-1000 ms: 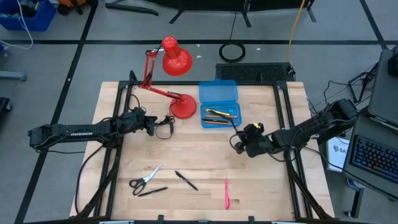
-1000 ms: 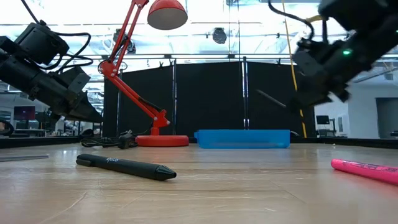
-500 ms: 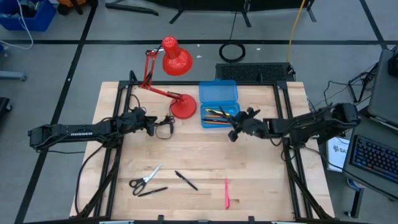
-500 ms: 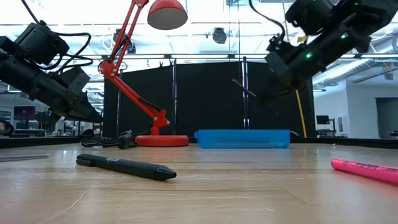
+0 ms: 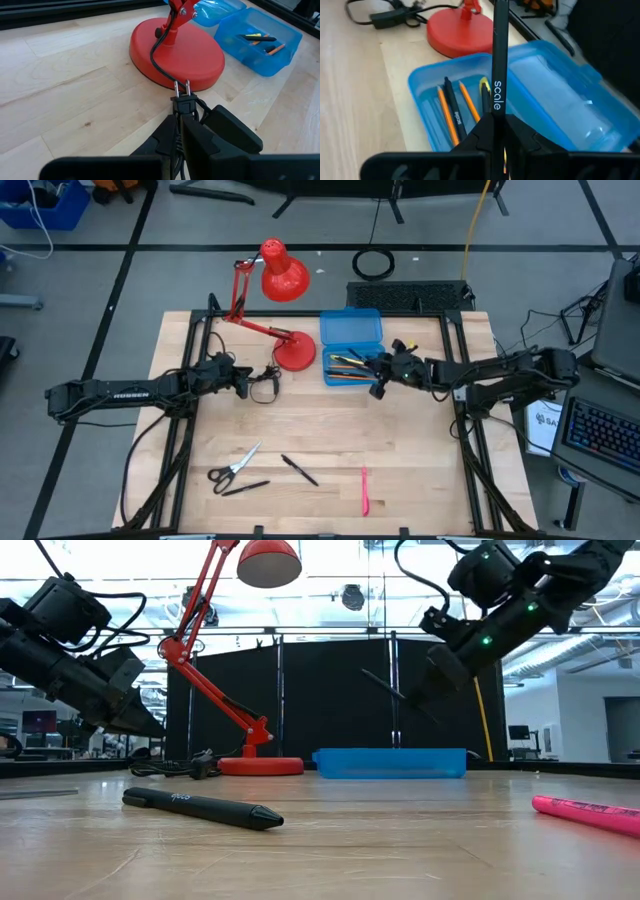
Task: Pick & place school supplies into a supply box
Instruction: Put the black pen into the blue supply box
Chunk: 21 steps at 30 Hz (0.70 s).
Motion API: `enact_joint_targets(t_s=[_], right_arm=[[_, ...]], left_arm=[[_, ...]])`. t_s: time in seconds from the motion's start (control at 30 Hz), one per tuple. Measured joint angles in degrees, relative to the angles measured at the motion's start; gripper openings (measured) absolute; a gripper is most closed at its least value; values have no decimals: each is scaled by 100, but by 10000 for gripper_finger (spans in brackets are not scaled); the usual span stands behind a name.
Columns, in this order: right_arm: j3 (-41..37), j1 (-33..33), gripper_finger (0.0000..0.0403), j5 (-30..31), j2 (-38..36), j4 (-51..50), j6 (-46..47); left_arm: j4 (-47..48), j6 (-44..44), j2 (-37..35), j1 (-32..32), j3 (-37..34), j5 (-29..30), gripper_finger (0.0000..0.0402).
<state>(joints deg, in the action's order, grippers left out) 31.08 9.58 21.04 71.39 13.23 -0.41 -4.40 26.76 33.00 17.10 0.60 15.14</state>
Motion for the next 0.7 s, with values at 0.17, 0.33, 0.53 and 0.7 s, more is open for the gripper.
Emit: enact_joint_targets(t_s=[0.17,0.33,0.53,0.7], right_arm=[[259,148,12,-332,211,-18,-743],[787,284,12,-467,708,-480,-1310],[1460,415,12,-458,1400,-1267,-1869],[1879,505,12,-466,1799,-1764,-2269]], left_arm=[[25,22,0,2,0,2,31],[48,37,6,2,0,0,31],[52,35,56,2,0,16,31],[42,-43,127,0,2,43,31]])
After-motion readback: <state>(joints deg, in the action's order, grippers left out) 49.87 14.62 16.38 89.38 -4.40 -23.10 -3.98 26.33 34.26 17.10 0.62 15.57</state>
